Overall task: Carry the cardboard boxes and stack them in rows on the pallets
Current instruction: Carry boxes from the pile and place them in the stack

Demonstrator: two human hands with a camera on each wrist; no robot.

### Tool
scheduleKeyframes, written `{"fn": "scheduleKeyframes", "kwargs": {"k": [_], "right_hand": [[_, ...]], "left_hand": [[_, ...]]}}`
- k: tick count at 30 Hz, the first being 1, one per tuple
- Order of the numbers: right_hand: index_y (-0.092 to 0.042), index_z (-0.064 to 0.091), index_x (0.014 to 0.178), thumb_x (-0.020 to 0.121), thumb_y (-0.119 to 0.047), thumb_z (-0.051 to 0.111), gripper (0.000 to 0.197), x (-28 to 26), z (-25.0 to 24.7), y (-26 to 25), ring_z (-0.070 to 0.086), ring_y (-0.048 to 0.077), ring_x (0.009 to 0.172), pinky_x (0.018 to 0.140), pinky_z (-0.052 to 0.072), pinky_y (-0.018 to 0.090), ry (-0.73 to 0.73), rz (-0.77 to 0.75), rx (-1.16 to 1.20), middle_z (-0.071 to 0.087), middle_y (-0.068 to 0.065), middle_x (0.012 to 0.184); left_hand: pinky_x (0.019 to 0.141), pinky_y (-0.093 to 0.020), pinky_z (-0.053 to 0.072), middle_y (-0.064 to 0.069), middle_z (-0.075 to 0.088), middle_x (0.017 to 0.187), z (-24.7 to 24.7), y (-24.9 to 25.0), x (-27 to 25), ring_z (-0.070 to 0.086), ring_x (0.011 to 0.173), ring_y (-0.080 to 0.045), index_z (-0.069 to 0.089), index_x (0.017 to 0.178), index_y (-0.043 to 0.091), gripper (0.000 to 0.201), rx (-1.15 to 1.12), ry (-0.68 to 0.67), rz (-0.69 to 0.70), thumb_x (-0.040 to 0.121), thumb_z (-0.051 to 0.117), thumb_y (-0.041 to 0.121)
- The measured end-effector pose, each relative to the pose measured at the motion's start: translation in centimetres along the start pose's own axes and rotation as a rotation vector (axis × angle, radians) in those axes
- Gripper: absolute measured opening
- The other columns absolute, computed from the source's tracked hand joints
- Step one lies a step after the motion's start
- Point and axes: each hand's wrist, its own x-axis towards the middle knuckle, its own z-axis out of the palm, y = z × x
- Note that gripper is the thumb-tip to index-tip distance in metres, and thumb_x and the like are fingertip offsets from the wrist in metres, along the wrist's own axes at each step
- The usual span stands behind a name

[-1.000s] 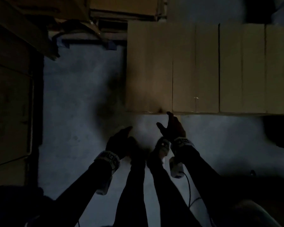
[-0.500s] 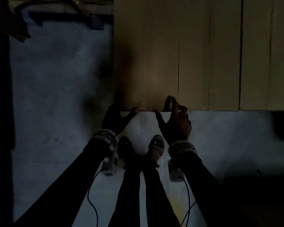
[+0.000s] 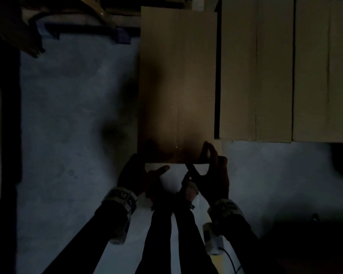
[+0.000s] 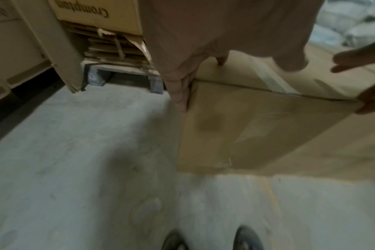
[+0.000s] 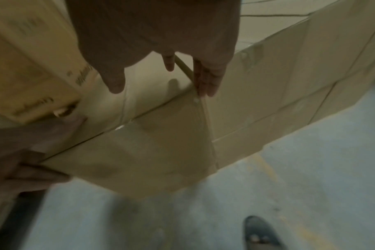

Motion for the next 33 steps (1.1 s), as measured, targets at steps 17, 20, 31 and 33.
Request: {"fn": "scheduleKeyframes", "kwargs": {"k": [17,20,31,33], "right_hand": [[-0.071,0.005,0.147,0.066,-0.097,0.054,0.099,5.8,-0.7,-3.5,0.065,0.038,0.100,0.089,0.057,0.049,-0.079,-0.027,-0.162,0.065,0.016,0.113],[-0.064,0.007,0.153,0.065,-0.100,0.048,0.103,4.2,-2.6,-5.5,0.068,0.036,0.098,0.084,0.059,0.045,-0.016,-0.089,-0.236,0.069,0.013,0.110],[-0.056,0.021,0.155,0.066,-0.099,0.054,0.105,-4.5,-16.1,-17.2,0.071,0.025,0.099,0.085,0.060,0.038,0.186,-0.278,-0.148,0.074,0.004,0.111],[-0.055,0.024,0.156,0.067,-0.097,0.056,0.104,-6.3,-19.6,-19.3,0.071,0.024,0.104,0.090,0.059,0.038,0.235,-0.318,-0.119,0.073,0.002,0.117]], "left_hand": [[0.112,-0.043,0.043,-0.003,0.048,0.152,-2.6,4.1,4.0,0.050,0.135,-0.027,0.022,0.156,0.045,0.114,0.100,0.218,0.152,0.060,0.061,0.093],[0.113,-0.047,0.042,-0.004,0.050,0.150,-5.0,5.3,2.2,0.050,0.135,-0.028,0.025,0.155,0.042,0.118,0.106,0.237,0.135,0.057,0.061,0.097],[0.120,-0.045,0.032,-0.002,0.047,0.154,-18.4,14.6,-12.0,0.043,0.142,-0.026,0.036,0.154,0.026,0.113,0.119,0.425,0.269,0.063,0.077,0.081],[0.122,-0.038,0.028,0.000,0.045,0.156,-20.7,17.1,-15.1,0.040,0.144,-0.024,0.038,0.155,0.025,0.114,0.057,0.448,0.270,0.063,0.080,0.077]]}}
